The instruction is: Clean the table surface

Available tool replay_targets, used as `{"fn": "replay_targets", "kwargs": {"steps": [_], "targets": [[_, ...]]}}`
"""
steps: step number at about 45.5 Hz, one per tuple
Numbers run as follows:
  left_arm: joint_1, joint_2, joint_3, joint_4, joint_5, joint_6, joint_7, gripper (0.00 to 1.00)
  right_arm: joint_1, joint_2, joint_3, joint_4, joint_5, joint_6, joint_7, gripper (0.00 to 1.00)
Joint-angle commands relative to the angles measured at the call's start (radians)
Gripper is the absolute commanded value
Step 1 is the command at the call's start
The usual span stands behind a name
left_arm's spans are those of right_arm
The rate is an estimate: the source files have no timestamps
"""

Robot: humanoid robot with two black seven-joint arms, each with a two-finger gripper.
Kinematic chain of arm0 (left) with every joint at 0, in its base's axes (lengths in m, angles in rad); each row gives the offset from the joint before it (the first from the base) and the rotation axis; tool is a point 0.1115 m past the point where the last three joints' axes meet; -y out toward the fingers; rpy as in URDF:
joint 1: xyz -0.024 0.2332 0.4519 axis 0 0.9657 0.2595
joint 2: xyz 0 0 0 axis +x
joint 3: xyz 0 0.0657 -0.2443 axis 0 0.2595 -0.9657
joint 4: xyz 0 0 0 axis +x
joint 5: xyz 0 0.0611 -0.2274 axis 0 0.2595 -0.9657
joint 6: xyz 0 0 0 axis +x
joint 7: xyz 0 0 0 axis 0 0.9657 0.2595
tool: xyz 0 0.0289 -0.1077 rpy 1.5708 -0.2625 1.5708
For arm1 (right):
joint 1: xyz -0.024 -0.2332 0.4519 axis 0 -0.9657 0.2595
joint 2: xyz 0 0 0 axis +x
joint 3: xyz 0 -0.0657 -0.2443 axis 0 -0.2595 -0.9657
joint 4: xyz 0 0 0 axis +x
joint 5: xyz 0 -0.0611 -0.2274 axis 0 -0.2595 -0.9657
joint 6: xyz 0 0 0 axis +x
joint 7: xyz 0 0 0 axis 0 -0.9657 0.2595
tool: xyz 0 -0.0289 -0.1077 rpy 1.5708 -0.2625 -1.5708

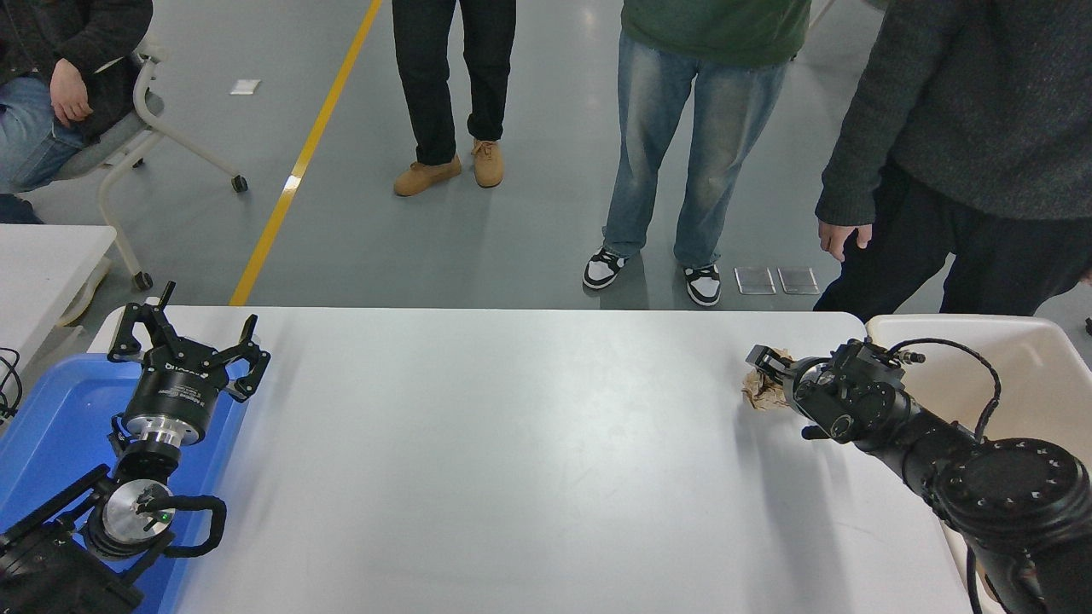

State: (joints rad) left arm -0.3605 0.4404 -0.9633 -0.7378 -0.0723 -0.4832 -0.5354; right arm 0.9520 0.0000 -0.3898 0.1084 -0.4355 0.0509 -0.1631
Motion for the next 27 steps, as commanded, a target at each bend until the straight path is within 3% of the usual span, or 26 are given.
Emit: {"fn": "replay_targets", "kwargs": {"steps": [1,15,19,21,27], "targets": [[0.000,0.000,0.000,0.000,0.000,0.000,0.000,0.99,0.001,0.000,-0.004,0.013,0.000,0.000,0.013,0.90],[0.000,0.000,0.000,0.000,0.000,0.000,0.000,0.99,-0.002,0.000,-0.006,0.047,-0.002,-0.005,0.016,0.90],[0.000,0.000,0.000,0.000,0.000,0.000,0.000,0.99,-0.002,0.000,-0.006,0.047,-0.002,-0.005,0.019,0.84],[0.000,0.000,0.000,0.000,0.000,0.000,0.000,0.99,-0.002,0.000,-0.006,0.047,-0.002,-0.005,0.022,0.75],[0.000,0.000,0.000,0.000,0.000,0.000,0.000,0.99,-0.004,0.000,-0.008,0.048,-0.002,0.001,0.060,0.30]]}}
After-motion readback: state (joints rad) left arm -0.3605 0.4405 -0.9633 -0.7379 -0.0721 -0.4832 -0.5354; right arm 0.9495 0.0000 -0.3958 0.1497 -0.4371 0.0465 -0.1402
